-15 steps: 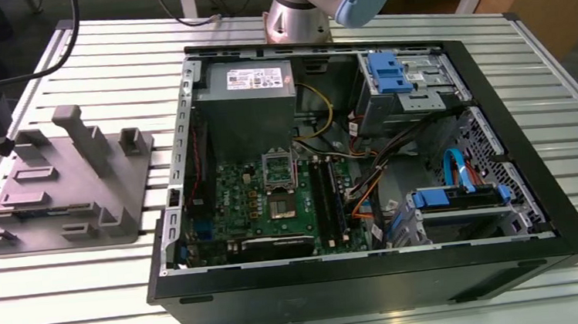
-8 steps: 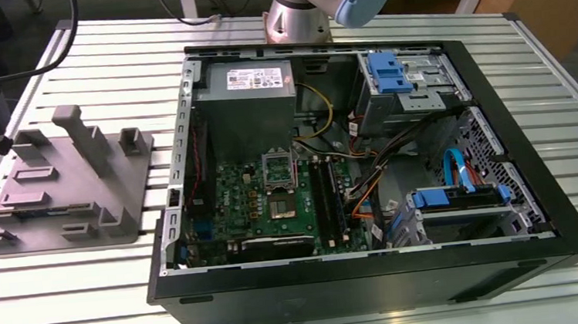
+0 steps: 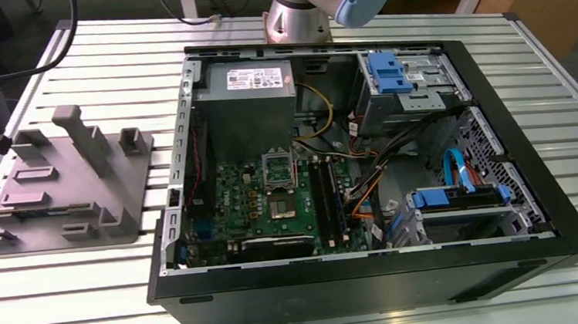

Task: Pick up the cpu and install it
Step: 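Pick up the cpu and move it towards the insertion slot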

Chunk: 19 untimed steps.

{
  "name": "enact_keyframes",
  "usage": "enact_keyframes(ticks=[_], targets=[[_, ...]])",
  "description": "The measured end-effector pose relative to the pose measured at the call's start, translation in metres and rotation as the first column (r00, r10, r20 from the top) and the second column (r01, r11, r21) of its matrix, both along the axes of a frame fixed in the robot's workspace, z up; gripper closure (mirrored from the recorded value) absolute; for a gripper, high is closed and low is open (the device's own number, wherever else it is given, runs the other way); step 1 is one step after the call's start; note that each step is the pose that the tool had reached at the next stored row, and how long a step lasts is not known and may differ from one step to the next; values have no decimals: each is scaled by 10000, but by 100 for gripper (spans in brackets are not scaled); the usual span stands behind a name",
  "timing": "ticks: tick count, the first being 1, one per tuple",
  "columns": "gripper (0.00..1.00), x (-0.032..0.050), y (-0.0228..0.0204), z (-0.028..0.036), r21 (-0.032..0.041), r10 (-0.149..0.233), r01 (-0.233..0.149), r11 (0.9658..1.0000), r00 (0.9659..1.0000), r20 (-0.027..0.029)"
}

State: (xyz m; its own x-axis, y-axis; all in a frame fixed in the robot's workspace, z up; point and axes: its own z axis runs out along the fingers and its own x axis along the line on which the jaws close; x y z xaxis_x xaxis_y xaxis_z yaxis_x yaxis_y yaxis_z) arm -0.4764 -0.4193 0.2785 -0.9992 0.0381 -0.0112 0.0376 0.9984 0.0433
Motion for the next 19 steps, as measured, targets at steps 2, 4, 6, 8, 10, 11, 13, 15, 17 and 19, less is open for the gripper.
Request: enact_keyframes(ticks=[2, 4, 6, 8, 10, 11, 13, 15, 17, 19], targets=[[53, 0, 0, 4, 0, 0, 0, 10000, 10000, 0], [53, 0, 0, 8, 0, 0, 0, 10000, 10000, 1], [53, 0, 0, 12, 0, 0, 0, 10000, 10000, 0], [53, 0, 0, 18, -3, 1, -1, 10000, 10000, 0], [53, 0, 0, 23, -3, 0, 0, 10000, 10000, 0], [53, 0, 0, 26, -3, 0, 0, 10000, 10000, 1], [53, 0, 0, 32, -4, 0, 0, 10000, 10000, 0], [53, 0, 0, 39, -5, 0, 0, 10000, 10000, 0], [53, 0, 0, 42, -5, 0, 0, 10000, 10000, 0], [53, 0, 0, 46, -9, -1, 1, 10000, 10000, 0]])
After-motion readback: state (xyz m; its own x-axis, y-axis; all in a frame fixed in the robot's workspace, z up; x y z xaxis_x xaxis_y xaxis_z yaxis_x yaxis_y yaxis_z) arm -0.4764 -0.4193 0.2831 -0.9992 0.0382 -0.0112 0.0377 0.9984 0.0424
